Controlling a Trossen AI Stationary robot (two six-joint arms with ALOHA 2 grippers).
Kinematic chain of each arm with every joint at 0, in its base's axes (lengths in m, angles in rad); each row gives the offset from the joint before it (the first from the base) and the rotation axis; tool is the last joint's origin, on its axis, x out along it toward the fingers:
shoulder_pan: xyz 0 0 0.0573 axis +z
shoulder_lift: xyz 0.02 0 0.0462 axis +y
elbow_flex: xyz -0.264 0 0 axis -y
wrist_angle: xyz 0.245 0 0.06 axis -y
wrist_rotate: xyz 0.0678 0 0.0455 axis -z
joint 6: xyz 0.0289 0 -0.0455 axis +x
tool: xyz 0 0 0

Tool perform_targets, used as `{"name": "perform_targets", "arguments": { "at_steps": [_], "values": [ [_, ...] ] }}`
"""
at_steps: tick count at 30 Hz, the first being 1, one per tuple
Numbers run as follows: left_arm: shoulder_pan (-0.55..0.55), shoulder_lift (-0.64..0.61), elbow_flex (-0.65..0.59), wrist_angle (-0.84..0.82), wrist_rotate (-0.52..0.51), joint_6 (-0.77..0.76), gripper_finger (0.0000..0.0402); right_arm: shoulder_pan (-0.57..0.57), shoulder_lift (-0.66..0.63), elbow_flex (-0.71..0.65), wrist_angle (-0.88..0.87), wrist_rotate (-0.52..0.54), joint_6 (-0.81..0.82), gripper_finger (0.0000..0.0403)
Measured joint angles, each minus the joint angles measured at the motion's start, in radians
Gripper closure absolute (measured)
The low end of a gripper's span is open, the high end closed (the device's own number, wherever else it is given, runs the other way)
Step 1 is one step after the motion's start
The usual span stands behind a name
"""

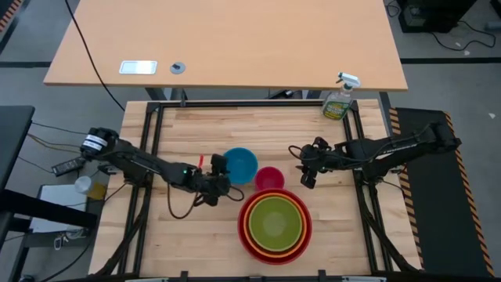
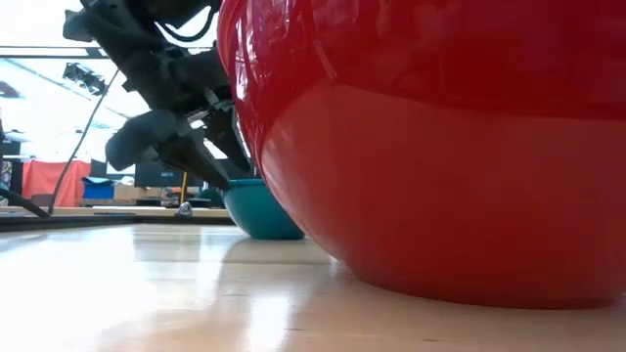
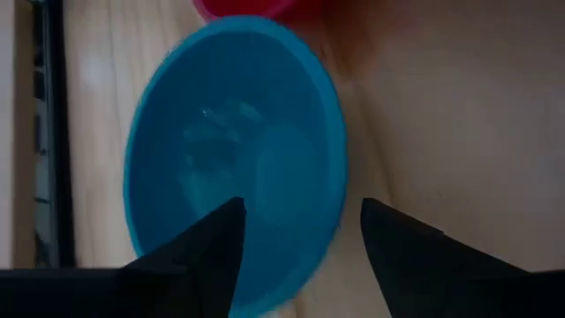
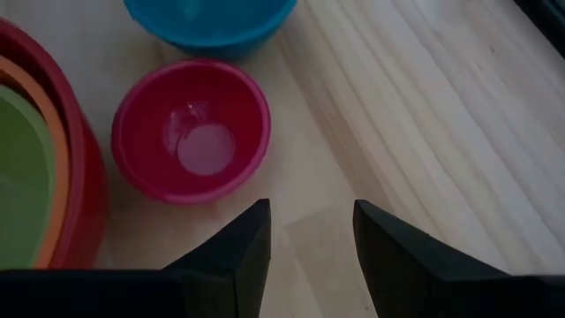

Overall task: Nest bowls inside each other
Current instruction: Stack the blue bowl on top of the green bowl

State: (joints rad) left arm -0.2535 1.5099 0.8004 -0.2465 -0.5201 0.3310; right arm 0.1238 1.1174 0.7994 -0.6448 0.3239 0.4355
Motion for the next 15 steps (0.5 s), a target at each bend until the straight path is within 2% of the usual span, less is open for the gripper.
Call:
{"name": "perform_targets", "arguments": {
  "at_steps": [8,15],
  "values": [
    [0.013,0.093,0.018,-0.007,-0.04,0.144,0.0182,0.001,0.018,0.0,0.044,-0.007,-0.027,0.0234],
    [0.017,0.135,0.017,-0.031,-0.037,0.155,0.0265,0.002,0.025,0.0,0.054,-0.006,-0.028,0.0234]
  ]
}}
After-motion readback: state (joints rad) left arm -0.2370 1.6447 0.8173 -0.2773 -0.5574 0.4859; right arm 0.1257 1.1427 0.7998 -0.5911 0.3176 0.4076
